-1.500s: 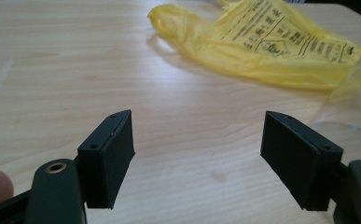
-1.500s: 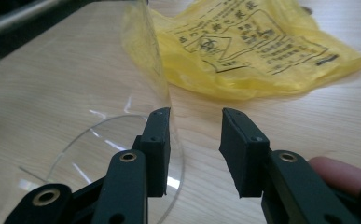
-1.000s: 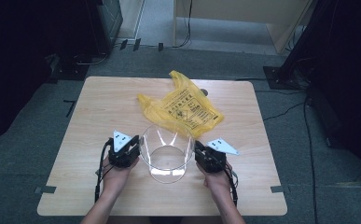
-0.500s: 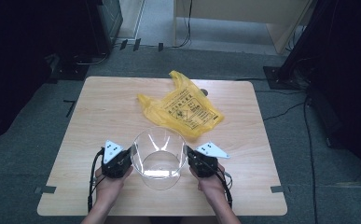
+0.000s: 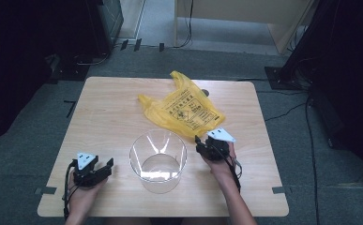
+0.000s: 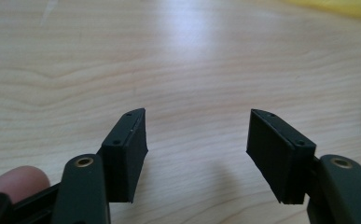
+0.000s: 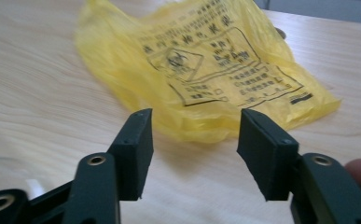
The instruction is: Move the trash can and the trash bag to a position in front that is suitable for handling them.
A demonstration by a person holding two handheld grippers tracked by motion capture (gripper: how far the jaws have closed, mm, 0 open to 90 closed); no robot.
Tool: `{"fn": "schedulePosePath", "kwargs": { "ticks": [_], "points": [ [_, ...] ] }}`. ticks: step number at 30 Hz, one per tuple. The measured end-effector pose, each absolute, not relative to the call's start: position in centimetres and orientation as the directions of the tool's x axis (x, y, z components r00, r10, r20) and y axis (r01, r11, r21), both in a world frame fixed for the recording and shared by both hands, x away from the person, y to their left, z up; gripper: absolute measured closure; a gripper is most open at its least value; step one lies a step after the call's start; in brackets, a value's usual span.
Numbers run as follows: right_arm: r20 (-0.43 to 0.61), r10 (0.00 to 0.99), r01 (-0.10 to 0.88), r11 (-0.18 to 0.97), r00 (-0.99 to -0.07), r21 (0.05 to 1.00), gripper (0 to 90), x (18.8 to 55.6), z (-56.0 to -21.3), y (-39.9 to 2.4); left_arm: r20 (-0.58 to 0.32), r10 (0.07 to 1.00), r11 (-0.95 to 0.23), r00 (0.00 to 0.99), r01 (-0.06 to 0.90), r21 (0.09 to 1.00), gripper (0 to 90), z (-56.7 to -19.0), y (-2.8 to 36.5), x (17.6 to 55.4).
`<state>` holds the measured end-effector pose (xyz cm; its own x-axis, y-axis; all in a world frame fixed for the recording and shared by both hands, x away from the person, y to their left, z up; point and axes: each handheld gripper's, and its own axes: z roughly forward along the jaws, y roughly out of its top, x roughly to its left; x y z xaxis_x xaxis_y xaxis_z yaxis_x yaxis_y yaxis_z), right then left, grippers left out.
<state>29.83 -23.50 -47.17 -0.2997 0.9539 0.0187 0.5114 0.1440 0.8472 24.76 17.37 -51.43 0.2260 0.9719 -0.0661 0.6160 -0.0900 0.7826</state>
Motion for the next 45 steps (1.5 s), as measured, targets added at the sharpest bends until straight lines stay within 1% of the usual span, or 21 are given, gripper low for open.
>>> {"fn": "schedulePosePath", "kwargs": {
  "ticks": [4,6,7,8,9,10,11,13,21,26,27,28,31,34,36,37,38,39,40,41,45],
  "points": [
    [0.023,0.955,0.548,0.151,-0.297,0.822,32.6,32.6,-48.4,-22.4,-0.060,0.972,-0.099,0.228,0.627,0.773,34.1,-51.7,17.3,24.9],
    [0.023,0.949,0.564,0.168,-0.315,0.808,34.3,33.0,-48.7,-22.1,-0.043,0.972,-0.120,0.233,0.638,0.761,33.1,-51.9,17.1,25.0],
    [-0.002,0.941,0.589,0.214,-0.339,0.779,50.6,33.8,-49.5,-21.4,-0.027,0.971,-0.136,0.239,0.637,0.758,32.6,-51.9,16.9,25.0],
    [-0.002,0.941,0.589,0.214,-0.339,0.779,50.6,33.8,-49.5,-21.4,-0.027,0.971,-0.136,0.239,0.637,0.758,32.4,-51.9,16.9,25.0],
    [-0.053,0.939,0.612,0.264,-0.341,0.745,71.4,34.2,-50.3,-21.0,-0.036,0.970,-0.129,0.239,0.637,0.760,32.4,-51.9,17.0,25.0],
    [-0.053,0.939,0.612,0.264,-0.341,0.745,71.4,34.2,-50.3,-21.0,-0.036,0.970,-0.129,0.239,0.637,0.760,32.5,-51.9,17.0,25.0],
    [-0.087,0.944,0.631,0.280,-0.319,0.724,86.3,34.2,-50.9,-20.9,-0.049,0.970,-0.119,0.239,0.639,0.760,32.5,-51.9,17.1,25.0],
    [-0.069,0.942,0.621,0.270,-0.327,0.736,90.0,33.6,-51.1,-21.1,-0.050,0.971,-0.116,0.236,0.638,0.761,32.6,-51.9,17.1,25.0],
    [-0.032,0.931,0.600,0.261,-0.365,0.756,90.0,27.9,-51.4,-22.6,-0.036,0.971,-0.128,0.237,0.637,0.760,32.5,-51.9,17.0,25.0],
    [-0.003,0.890,0.585,0.302,-0.455,0.753,89.8,22.8,-51.5,-24.6,-0.024,0.971,-0.137,0.237,0.638,0.758,32.5,-51.9,16.9,24.9],
    [0.054,0.858,0.598,0.310,-0.511,0.739,80.9,21.5,-51.1,-25.5,-0.022,0.971,-0.138,0.237,0.637,0.758,32.4,-51.9,16.9,25.0],
    [0.054,0.858,0.598,0.310,-0.511,0.739,80.9,21.5,-51.1,-25.5,-0.022,0.971,-0.138,0.237,0.637,0.758,32.4,-51.9,16.9,25.0],
    [0.085,0.786,0.545,0.341,-0.612,0.766,55.3,19.0,-49.0,-27.3,-0.026,0.971,-0.136,0.237,0.638,0.758,32.4,-51.9,16.9,24.9],
    [0.118,0.792,0.549,0.299,-0.599,0.780,53.0,19.1,-48.2,-28.4,-0.022,0.971,-0.139,0.238,0.637,0.758,32.3,-51.9,16.9,25.0],
    [0.114,0.842,0.561,0.244,-0.527,0.791,52.4,20.0,-47.9,-29.8,-0.020,0.971,-0.141,0.238,0.638,0.757,32.1,-51.9,16.8,25.0],
    [0.137,0.906,0.584,0.137,-0.400,0.800,49.7,21.2,-47.9,-31.1,-0.019,0.971,-0.142,0.239,0.637,0.757,32.1,-51.9,16.8,25.0],
    [0.137,0.906,0.584,0.137,-0.400,0.800,49.7,21.2,-47.9,-31.1,-0.019,0.971,-0.142,0.239,0.637,0.757,32.1,-51.9,16.8,25.0],
    [0.153,0.952,0.585,0.032,-0.265,0.811,44.4,22.3,-48.1,-32.2,-0.021,0.970,-0.142,0.242,0.637,0.757,32.1,-51.9,16.8,25.0],
    [0.153,0.952,0.585,0.032,-0.265,0.811,44.4,22.3,-48.1,-32.2,-0.021,0.970,-0.142,0.242,0.637,0.757,32.1,-51.9,16.8,25.0],
    [0.091,0.986,0.577,0.006,-0.139,0.817,40.2,23.1,-48.5,-33.2,-0.022,0.970,-0.141,0.241,0.637,0.758,32.1,-51.9,16.9,25.0],
    [0.140,0.990,0.596,-0.108,-0.007,0.796,37.6,24.0,-49.3,-35.7,-0.043,0.970,-0.125,0.241,0.637,0.760,32.1,-51.9,17.0,25.0]
  ]
}}
